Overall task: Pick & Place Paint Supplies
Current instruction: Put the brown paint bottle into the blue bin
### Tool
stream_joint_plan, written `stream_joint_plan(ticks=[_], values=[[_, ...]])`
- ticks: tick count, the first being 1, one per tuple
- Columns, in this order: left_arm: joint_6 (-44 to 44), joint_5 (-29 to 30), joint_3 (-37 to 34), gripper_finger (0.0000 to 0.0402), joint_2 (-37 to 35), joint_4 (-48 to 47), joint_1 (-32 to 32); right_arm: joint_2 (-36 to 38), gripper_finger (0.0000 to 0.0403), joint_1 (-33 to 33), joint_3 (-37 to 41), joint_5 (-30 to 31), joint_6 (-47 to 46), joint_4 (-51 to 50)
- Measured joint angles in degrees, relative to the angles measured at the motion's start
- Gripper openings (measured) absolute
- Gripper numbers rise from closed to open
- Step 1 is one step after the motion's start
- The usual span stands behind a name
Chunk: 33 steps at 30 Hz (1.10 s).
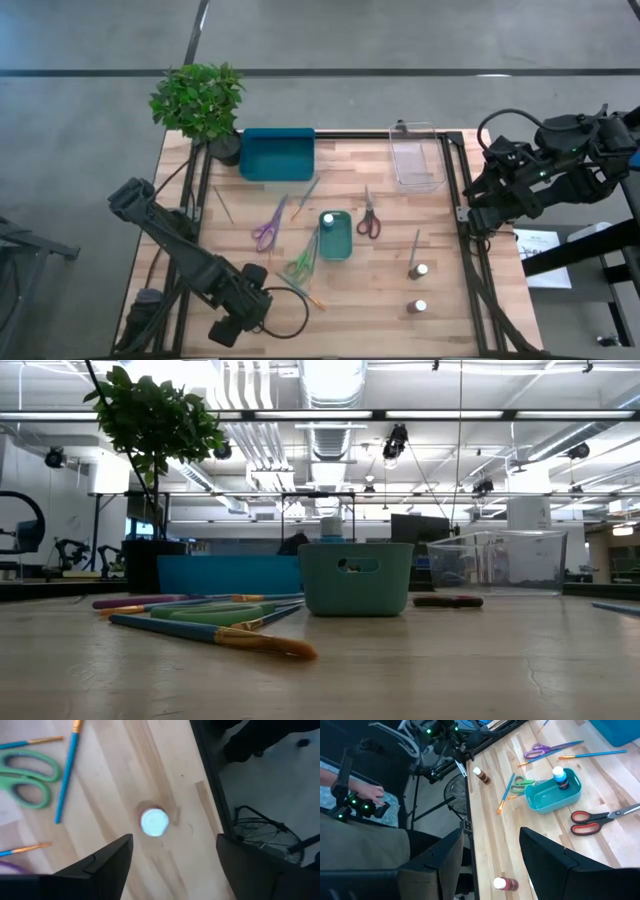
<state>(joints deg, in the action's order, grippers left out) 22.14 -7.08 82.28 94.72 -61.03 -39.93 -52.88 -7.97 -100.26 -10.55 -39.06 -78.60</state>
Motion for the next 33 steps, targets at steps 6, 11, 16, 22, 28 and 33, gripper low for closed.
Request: stream_joint_plan(ticks=[6,11,16,22,28,33], values=[[0.7,1.2,-2.8,0.0277,0.0,2.3,-0.3,0.0,0.0192,0.0,0.0,0.0,0.0,0.0],[0.8,4.1,-5.0,0.0278,0.0,5.0,-0.3,0.0,0.0192,0.0,0.0,0.0,0.0,0.0],[0.9,4.1,-7.0,0.0278,0.0,8.3,-0.4,0.0,0.0192,0.0,0.0,0.0,-0.1,0.0],[0.8,4.4,-7.8,0.0278,0.0,9.6,-0.5,0.0,0.0192,0.0,0.0,0.0,0.0,-0.5],[0.7,4.8,-8.8,0.0278,0.6,11.4,-0.5,0.0,0.0192,0.0,0.0,0.0,0.1,-0.5],[1.1,5.6,-9.7,0.0279,0.6,11.8,-0.5,0.0,0.0192,0.0,0.0,0.0,0.0,-0.5]])
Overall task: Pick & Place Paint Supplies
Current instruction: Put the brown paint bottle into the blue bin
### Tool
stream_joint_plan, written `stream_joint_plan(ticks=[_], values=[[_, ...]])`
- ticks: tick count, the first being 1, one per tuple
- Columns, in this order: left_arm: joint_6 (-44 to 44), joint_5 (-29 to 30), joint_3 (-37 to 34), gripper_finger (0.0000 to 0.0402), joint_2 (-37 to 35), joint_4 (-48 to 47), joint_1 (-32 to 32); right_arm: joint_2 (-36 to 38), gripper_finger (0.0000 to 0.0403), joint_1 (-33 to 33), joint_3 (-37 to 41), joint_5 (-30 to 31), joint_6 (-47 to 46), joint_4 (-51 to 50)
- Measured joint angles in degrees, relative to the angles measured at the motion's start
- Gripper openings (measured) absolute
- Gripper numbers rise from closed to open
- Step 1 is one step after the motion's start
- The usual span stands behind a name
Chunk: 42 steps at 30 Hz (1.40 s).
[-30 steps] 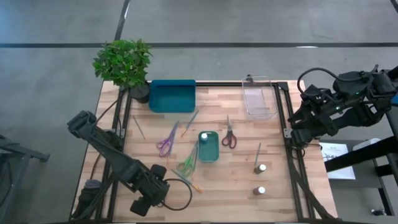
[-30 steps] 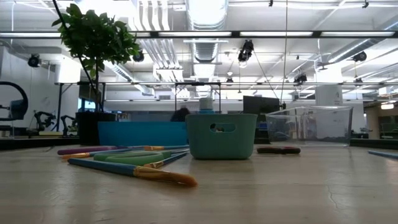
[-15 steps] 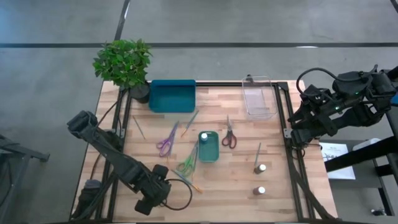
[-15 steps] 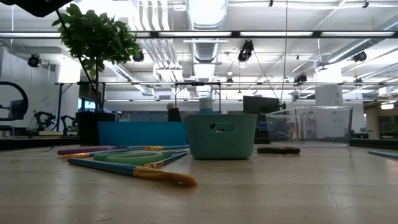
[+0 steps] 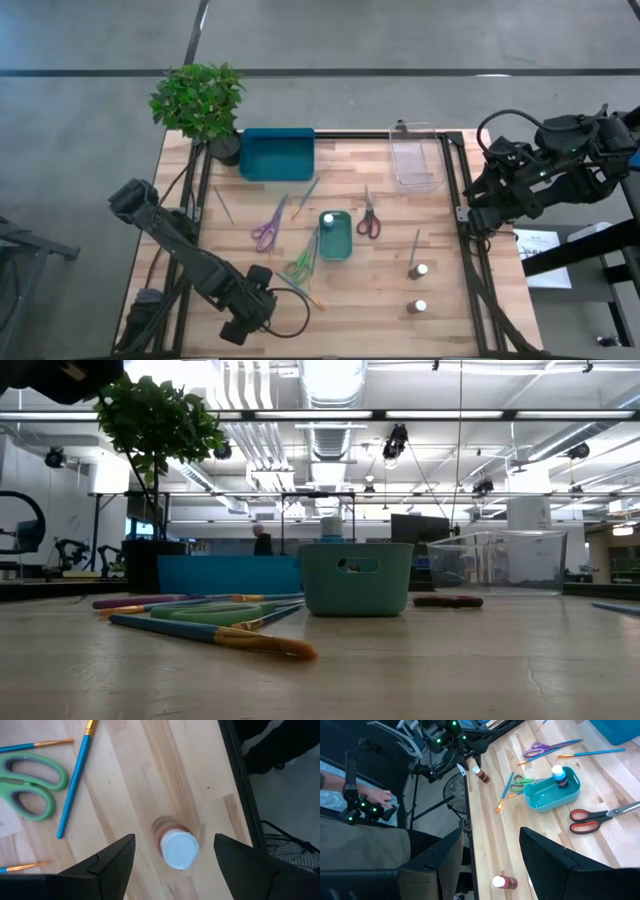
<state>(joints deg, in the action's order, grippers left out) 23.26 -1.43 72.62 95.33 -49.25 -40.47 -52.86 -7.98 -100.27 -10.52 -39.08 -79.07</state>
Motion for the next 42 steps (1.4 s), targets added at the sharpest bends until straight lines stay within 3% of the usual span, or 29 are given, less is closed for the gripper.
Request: stream_joint_plan(ticks=[35,42], values=[[2.4,0.1,-4.6,0.0278,0.0,5.3,-1.3,0.0,0.0192,0.0,0.0,0.0,-0.8,0.1],[2.7,-0.7,-4.6,0.0257,0.0,5.3,-1.3,0.0,0.0192,0.0,0.0,0.2,-0.8,0.1]])
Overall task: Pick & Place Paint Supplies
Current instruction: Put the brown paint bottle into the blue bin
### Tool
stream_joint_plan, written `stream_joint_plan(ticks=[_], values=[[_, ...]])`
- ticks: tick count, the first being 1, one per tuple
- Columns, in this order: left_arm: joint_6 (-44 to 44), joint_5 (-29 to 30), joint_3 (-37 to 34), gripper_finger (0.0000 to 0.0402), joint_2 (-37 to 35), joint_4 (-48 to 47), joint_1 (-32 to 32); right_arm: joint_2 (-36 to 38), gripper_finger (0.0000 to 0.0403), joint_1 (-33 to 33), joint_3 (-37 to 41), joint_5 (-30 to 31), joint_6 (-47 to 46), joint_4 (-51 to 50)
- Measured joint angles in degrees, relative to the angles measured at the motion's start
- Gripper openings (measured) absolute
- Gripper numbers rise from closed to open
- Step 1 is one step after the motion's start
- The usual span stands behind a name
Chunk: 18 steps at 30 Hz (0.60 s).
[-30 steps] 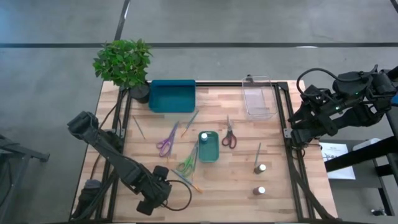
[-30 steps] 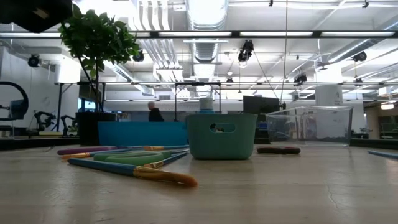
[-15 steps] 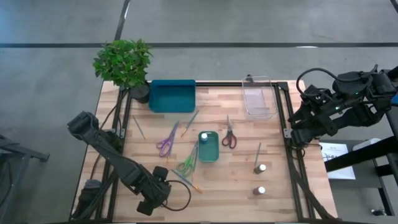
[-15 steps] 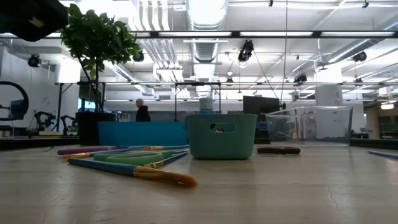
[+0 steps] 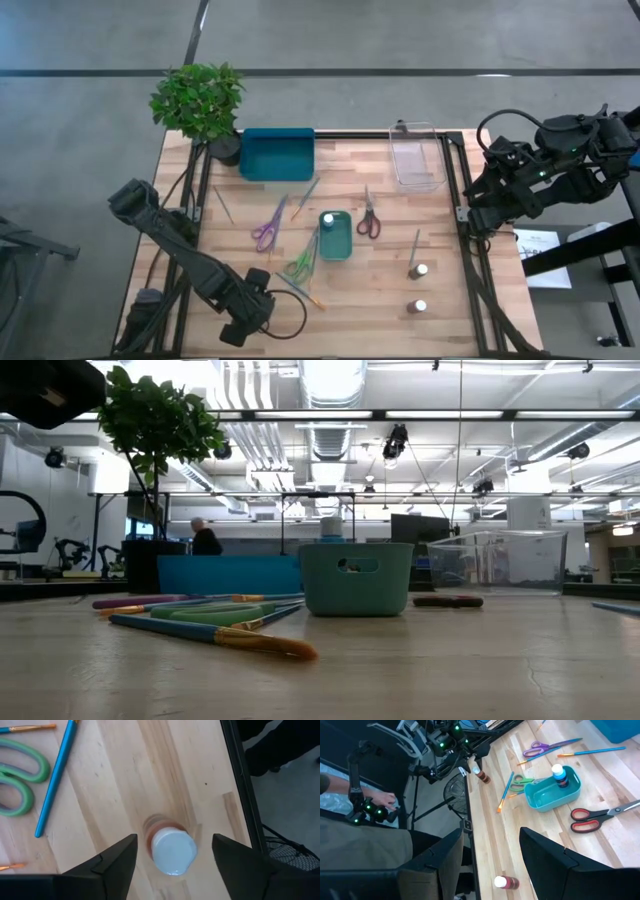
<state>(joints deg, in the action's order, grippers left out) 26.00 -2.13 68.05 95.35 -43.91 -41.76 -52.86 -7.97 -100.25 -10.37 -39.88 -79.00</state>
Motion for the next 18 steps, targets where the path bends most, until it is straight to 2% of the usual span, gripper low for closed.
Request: stream_joint_plan(ticks=[12,18], values=[[0.0,0.0,-0.2,0.0148,0.0,1.0,0.0,0.0,0.0192,0.0,0.0,0.0,0.0,0.0],[0.0,0.0,-0.2,0.0125,0.0,1.3,0.0,0.0,0.0192,0.0,0.0,0.0,0.0,0.0]])
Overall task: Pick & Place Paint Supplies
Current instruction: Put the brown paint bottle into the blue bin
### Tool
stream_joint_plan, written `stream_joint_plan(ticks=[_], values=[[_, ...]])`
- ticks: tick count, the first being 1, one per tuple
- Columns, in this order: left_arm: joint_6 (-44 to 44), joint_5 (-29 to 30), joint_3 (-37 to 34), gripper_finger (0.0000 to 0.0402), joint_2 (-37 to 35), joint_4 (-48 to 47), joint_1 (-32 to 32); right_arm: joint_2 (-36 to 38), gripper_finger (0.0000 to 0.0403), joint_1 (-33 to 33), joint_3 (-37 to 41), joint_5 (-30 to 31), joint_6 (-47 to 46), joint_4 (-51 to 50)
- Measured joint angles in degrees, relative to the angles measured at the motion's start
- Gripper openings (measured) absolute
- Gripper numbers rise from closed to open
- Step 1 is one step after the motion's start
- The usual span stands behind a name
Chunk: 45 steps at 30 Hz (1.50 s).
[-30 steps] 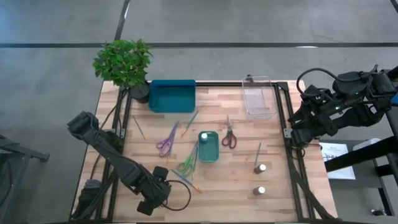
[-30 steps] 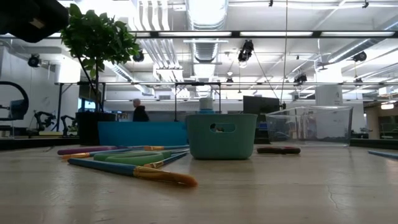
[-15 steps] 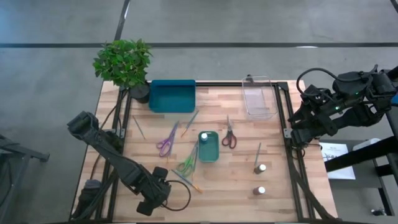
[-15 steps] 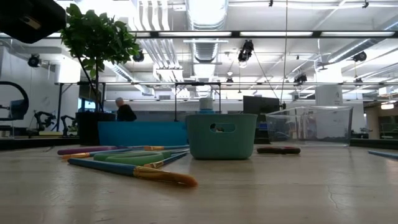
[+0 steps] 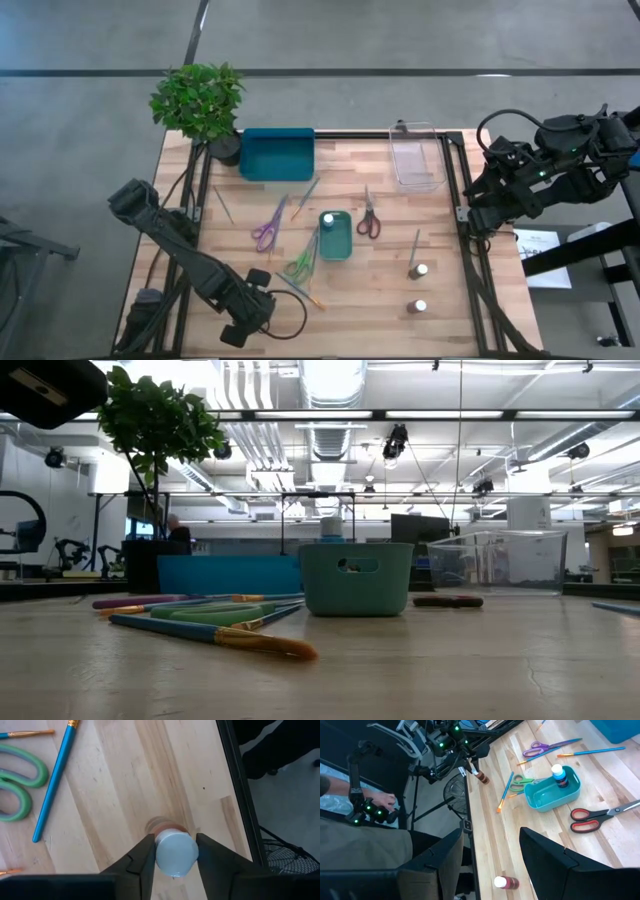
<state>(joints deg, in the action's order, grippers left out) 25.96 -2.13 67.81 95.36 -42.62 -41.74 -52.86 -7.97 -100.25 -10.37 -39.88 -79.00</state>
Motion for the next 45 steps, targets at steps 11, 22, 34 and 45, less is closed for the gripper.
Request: stream_joint_plan(ticks=[11,22,34,45], values=[[1.3,0.0,-0.5,0.0122,-0.6,-0.7,0.4,0.0,0.0192,0.0,0.0,0.0,0.1,0.0],[-4.4,0.0,2.8,0.0122,-4.2,-8.2,6.0,0.0,0.0192,0.0,0.0,0.0,1.2,0.0],[-18.1,-2.6,7.2,0.0121,-4.5,-10.5,19.8,0.3,0.0192,0.0,0.0,0.0,1.6,-0.4],[-31.4,-3.0,18.3,0.0121,2.1,-17.7,29.8,1.3,0.0192,0.0,0.0,0.0,2.7,-1.4]])
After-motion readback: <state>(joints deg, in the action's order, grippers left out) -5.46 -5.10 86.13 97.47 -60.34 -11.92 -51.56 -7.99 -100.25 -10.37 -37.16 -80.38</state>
